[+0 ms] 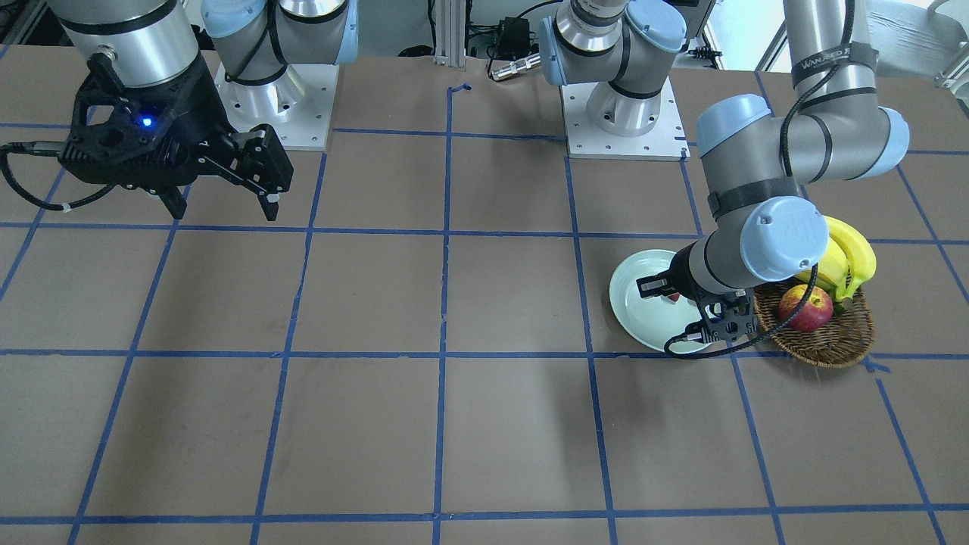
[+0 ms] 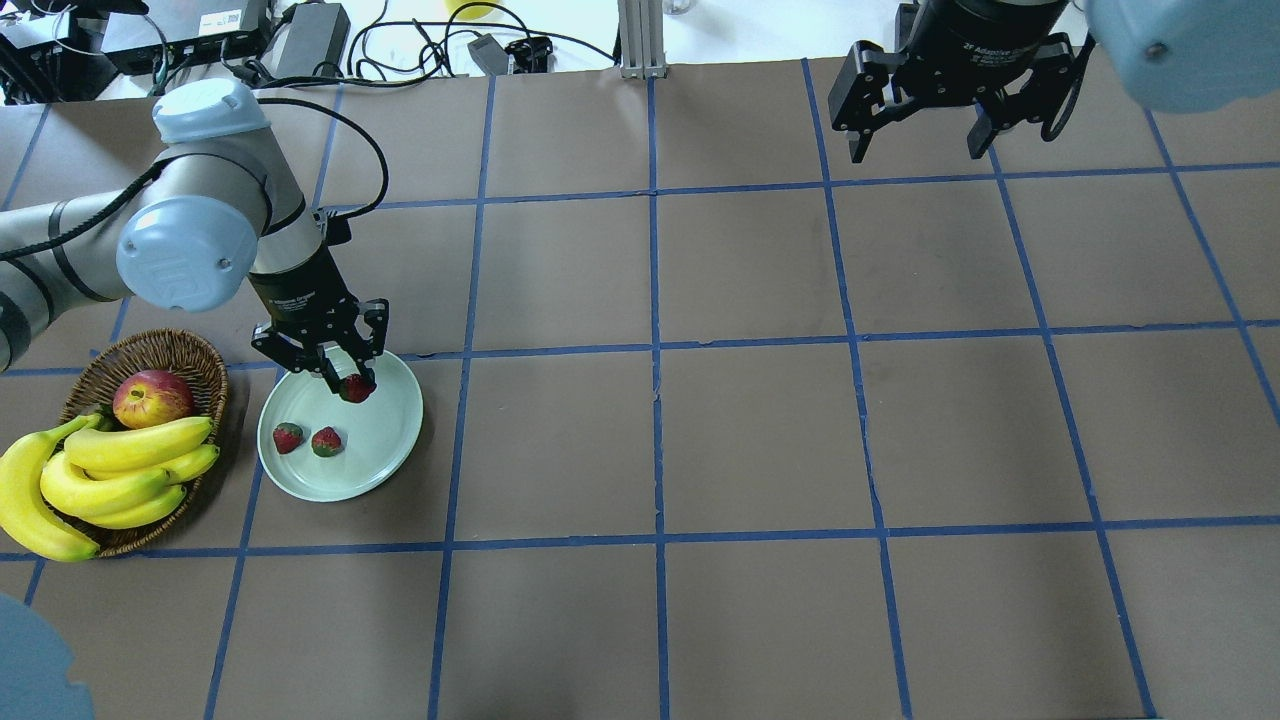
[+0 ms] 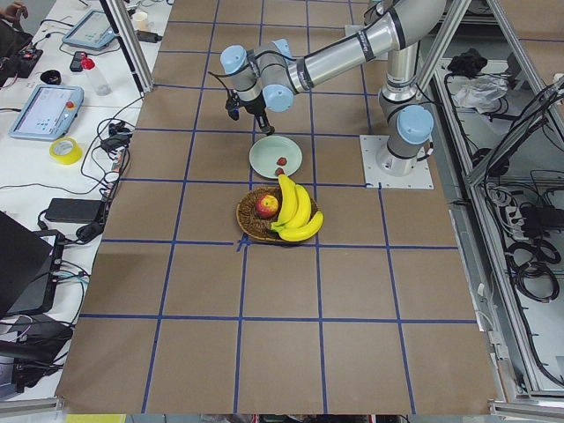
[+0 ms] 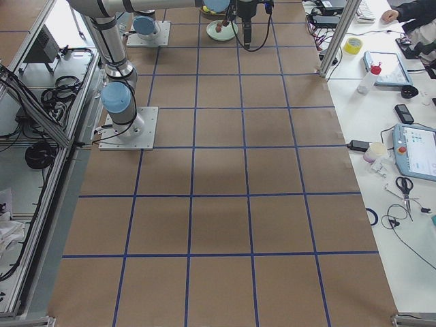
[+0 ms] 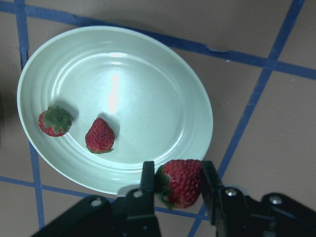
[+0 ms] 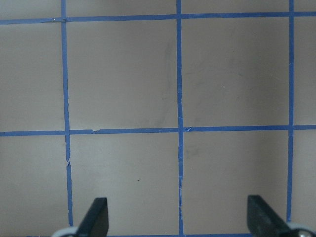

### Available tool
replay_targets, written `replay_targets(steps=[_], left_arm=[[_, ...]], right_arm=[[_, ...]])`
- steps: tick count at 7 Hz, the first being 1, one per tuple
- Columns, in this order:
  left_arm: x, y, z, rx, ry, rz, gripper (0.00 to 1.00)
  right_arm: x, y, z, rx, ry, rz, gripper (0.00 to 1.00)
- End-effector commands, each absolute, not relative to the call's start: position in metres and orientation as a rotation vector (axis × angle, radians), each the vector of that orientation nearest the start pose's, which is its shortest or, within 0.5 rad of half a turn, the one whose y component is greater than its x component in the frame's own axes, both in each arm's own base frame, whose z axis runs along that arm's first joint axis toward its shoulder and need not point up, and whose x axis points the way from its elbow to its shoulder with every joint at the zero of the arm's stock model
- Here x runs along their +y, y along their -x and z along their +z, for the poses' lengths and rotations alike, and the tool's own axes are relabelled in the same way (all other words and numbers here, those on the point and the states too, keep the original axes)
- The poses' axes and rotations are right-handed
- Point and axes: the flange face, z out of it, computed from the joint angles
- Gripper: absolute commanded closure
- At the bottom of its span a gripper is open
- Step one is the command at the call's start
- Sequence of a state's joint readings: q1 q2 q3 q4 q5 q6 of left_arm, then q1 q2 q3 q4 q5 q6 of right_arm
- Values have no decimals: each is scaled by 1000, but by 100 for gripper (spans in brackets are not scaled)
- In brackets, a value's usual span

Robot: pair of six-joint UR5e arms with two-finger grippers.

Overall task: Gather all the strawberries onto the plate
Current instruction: 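Place the strawberry on the green plate and open the left gripper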

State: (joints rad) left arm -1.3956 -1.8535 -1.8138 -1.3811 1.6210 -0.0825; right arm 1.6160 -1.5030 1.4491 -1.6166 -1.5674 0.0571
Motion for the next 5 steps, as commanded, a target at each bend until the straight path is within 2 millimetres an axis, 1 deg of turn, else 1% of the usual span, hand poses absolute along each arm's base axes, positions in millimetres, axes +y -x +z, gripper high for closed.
replay_targets(steps=[1, 2, 3, 4, 5], left_arm=[[-526, 28, 242, 3029, 415, 553, 1], [-526, 27, 251, 3033, 397, 535, 0], [-525, 32, 268, 3038, 382, 480, 0], [-525, 46, 307, 3070, 392, 379, 0], [-524, 49, 360, 3071, 388, 307, 0]], right_arm=[[-523, -158, 518, 3128, -16, -153, 0], [-523, -157, 517, 3128, -19, -151, 0], [-523, -157, 517, 3128, -19, -151, 0], [-522, -158, 517, 3128, -16, -151, 0], [-522, -158, 517, 3128, -16, -151, 0]])
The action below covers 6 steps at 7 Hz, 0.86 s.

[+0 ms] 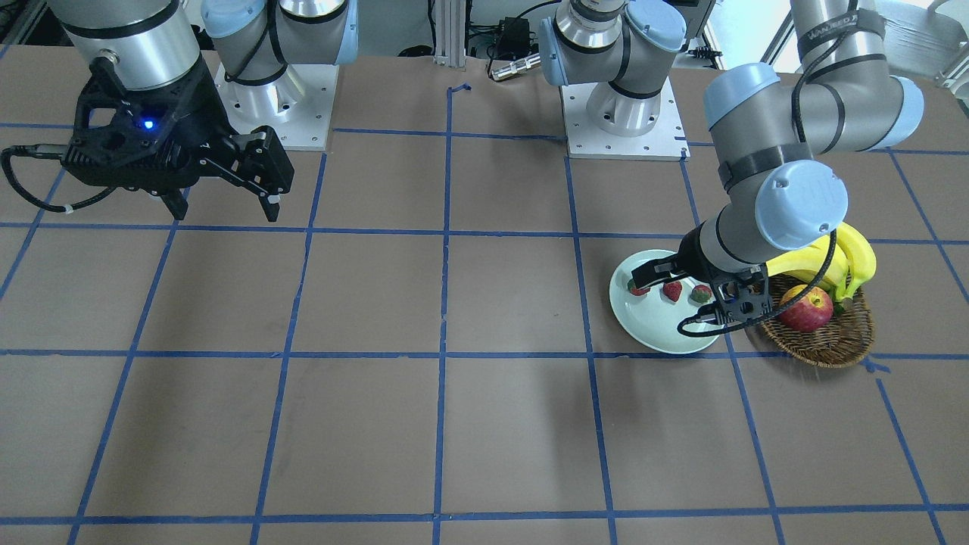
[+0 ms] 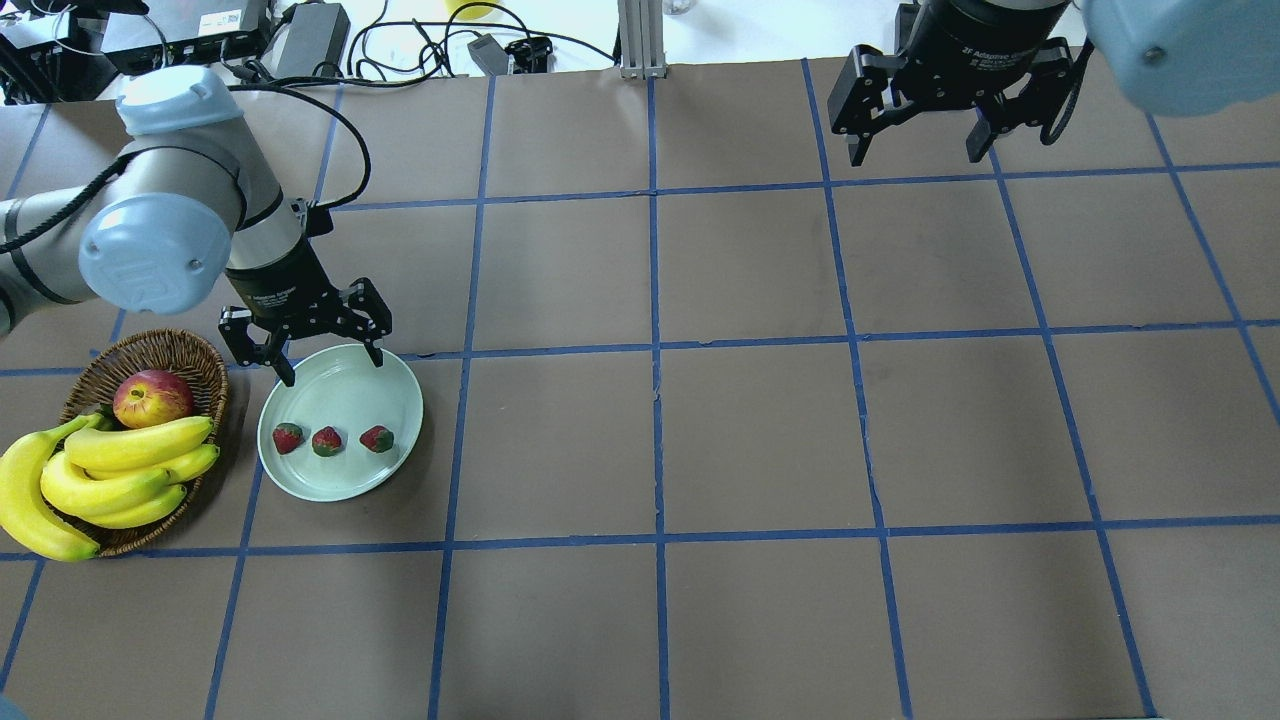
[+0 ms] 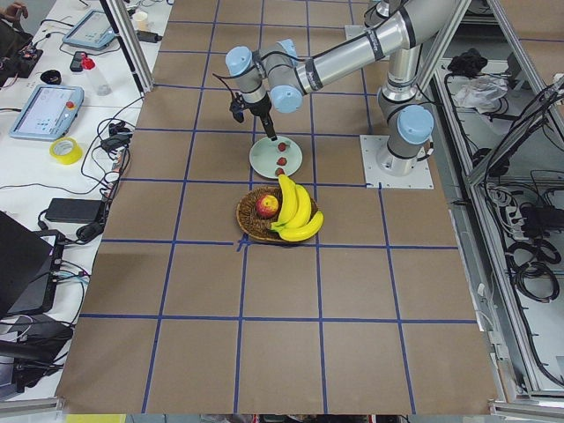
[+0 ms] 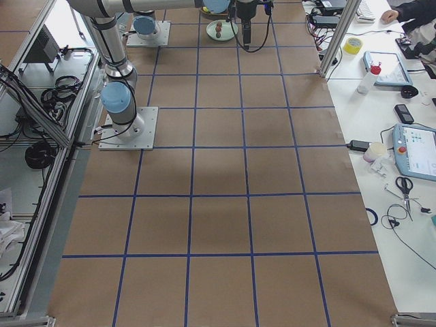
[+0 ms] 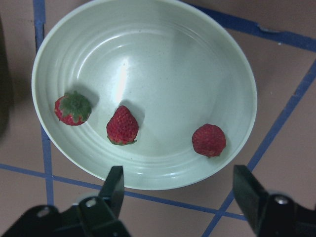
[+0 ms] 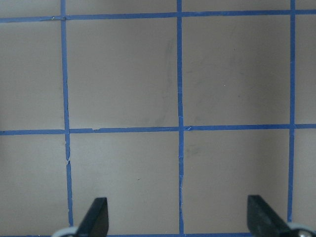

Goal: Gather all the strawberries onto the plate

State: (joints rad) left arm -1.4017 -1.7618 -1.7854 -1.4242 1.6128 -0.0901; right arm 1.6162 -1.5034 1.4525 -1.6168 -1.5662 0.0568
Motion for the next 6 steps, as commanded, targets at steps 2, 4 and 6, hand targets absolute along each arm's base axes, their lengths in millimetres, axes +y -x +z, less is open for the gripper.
replay_targets(steps=[2, 4, 6], left_arm=[[-517, 86, 454, 3089, 259, 68, 0], [-490, 148, 475, 3075, 57, 5, 0], [-479, 149, 492, 3066, 46, -54, 0]], right_arm=[[-522, -158, 517, 3130, -17, -151, 0], [-522, -158, 517, 3128, -16, -151, 0], [-522, -158, 517, 3130, -17, -151, 0]])
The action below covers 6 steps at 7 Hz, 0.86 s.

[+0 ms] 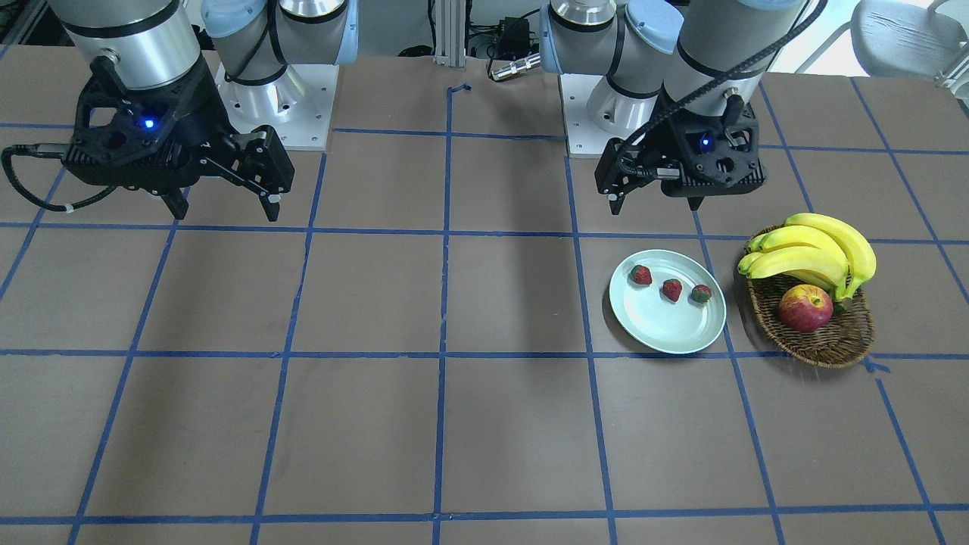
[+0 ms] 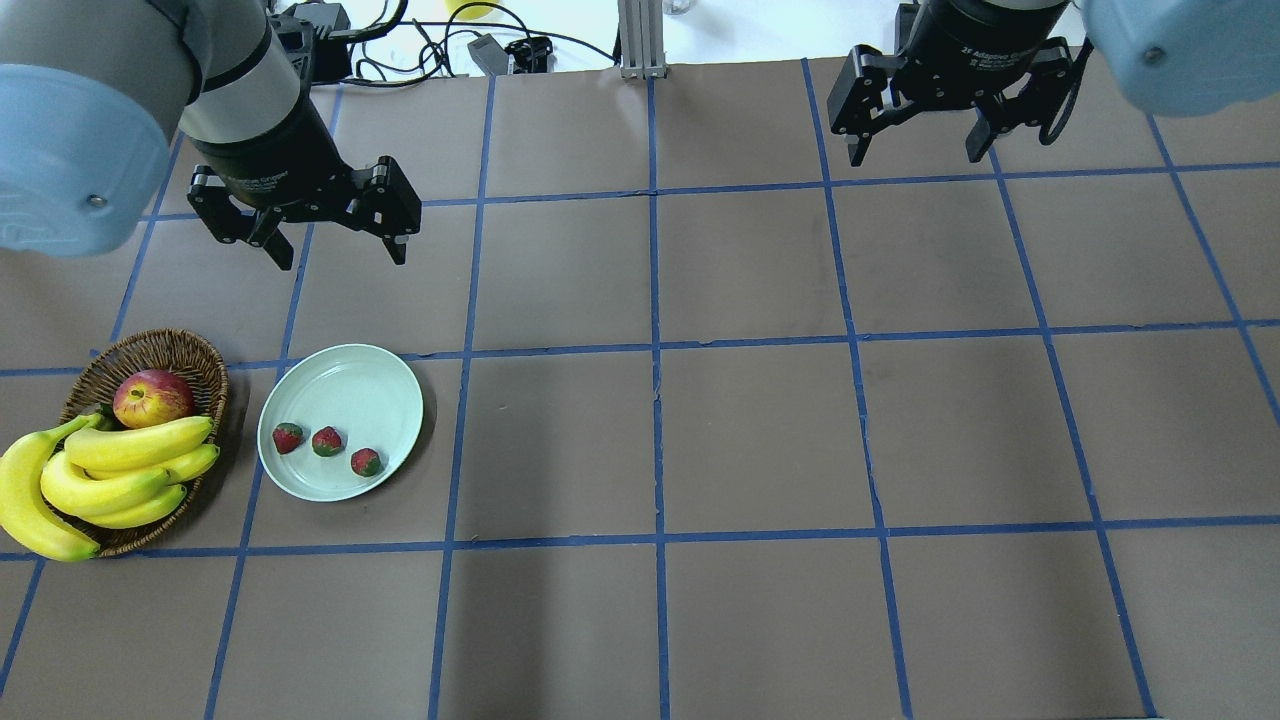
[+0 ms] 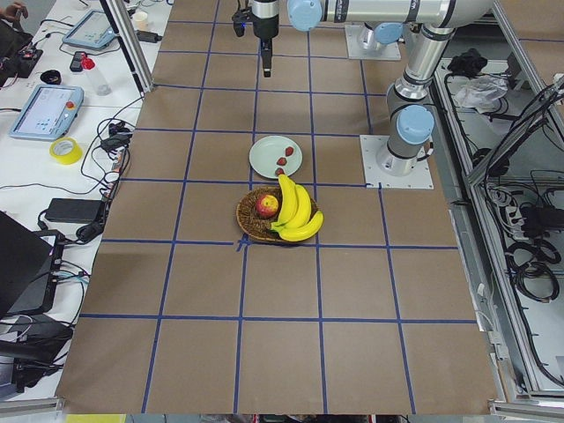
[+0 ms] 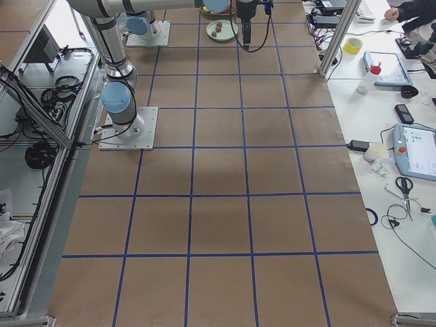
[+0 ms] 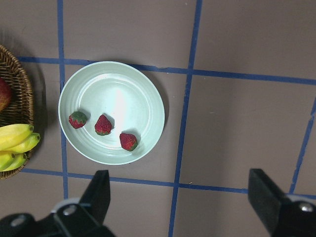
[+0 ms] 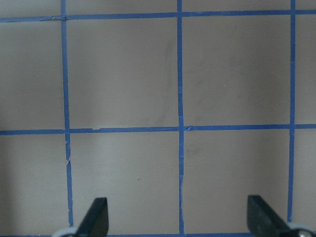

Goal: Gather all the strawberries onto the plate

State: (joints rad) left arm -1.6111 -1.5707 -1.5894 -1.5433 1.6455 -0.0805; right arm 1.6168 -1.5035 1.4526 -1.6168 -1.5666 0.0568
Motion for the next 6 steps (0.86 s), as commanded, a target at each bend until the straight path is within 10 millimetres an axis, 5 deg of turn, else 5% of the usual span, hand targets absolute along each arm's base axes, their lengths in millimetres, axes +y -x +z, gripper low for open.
replay_targets(steps=[1, 6], left_arm=[[-476, 148, 495, 3064, -16, -54, 0], [-470, 113, 501, 3105, 0, -5, 0]], right_arm=[[-522, -158, 517, 3128, -16, -151, 0], [-522, -158, 517, 3130, -17, -151, 0]])
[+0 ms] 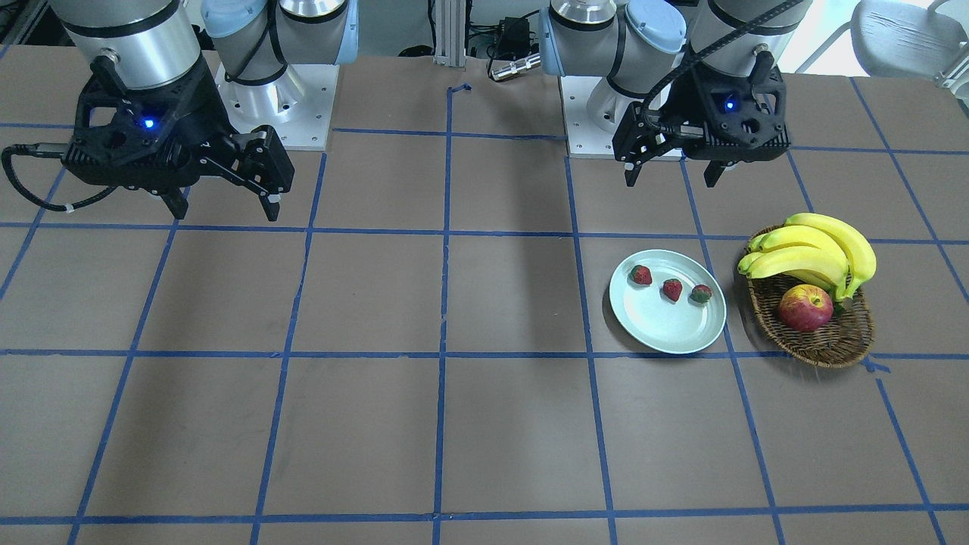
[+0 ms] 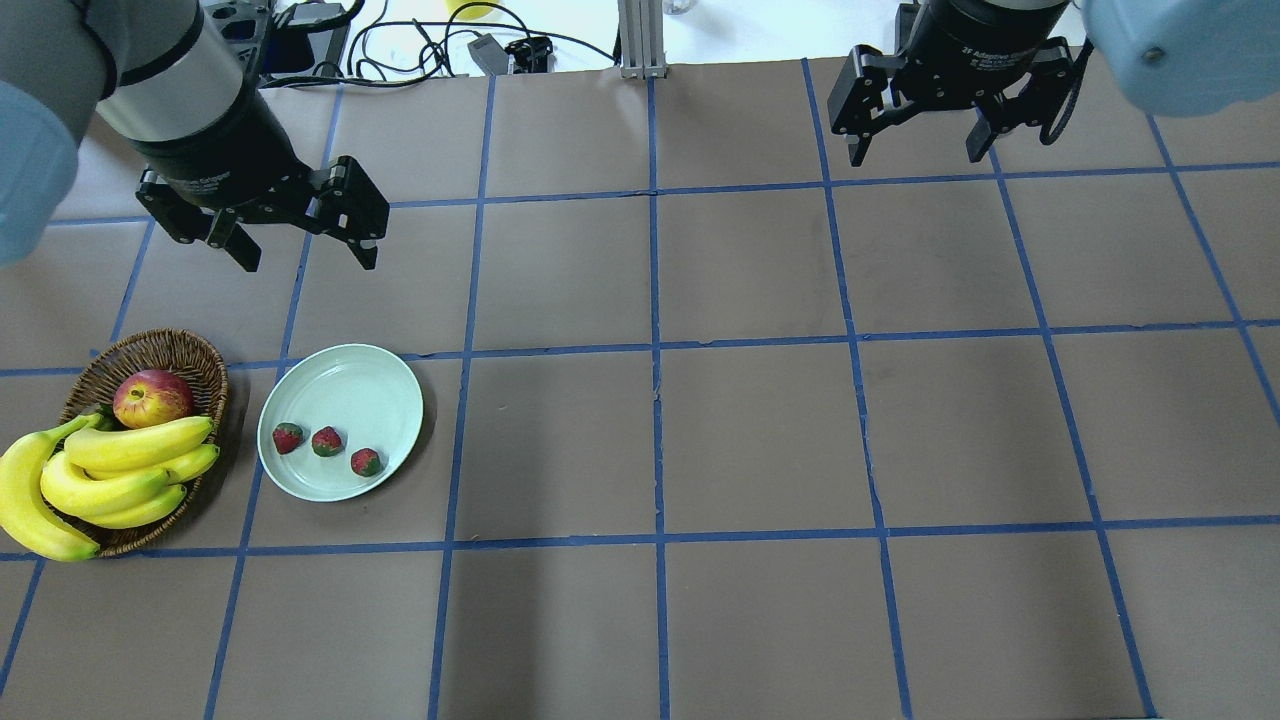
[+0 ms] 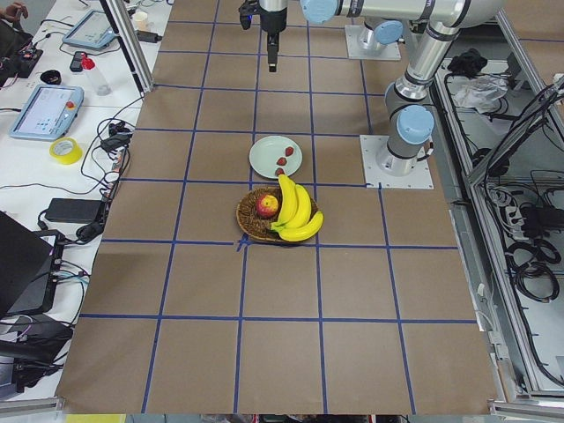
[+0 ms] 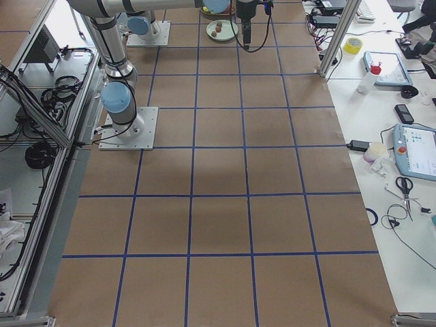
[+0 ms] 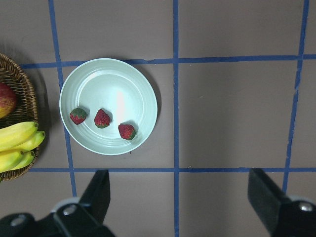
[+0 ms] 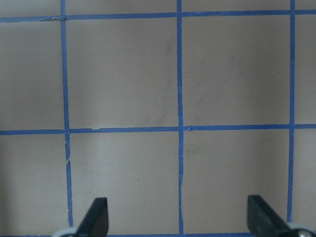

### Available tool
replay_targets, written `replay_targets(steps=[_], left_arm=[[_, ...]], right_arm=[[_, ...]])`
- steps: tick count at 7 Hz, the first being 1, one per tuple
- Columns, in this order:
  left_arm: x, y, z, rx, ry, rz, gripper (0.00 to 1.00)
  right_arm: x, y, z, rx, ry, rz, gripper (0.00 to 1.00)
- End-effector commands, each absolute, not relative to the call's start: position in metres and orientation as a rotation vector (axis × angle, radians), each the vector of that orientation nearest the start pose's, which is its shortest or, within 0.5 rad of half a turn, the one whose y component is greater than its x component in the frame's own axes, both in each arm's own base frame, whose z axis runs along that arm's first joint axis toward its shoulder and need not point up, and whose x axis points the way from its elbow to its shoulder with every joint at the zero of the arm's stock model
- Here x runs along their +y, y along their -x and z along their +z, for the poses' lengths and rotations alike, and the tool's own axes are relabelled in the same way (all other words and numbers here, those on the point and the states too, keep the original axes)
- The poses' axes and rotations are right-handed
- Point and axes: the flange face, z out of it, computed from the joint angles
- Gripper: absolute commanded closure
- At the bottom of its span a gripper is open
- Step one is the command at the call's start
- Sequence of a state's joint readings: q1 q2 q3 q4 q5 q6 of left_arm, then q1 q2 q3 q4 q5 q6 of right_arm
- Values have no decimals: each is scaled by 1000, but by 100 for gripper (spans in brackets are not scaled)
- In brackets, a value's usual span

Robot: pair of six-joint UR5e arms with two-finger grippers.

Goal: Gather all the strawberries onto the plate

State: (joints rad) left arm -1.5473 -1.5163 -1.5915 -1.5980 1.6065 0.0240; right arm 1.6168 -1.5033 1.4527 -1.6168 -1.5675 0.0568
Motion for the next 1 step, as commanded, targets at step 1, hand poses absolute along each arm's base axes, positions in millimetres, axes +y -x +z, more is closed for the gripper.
replay_targets(steps=[1], left_arm=[[-469, 114, 500, 3103, -2, 0, 0]], right_arm=[[-522, -158, 517, 3128, -16, -151, 0]])
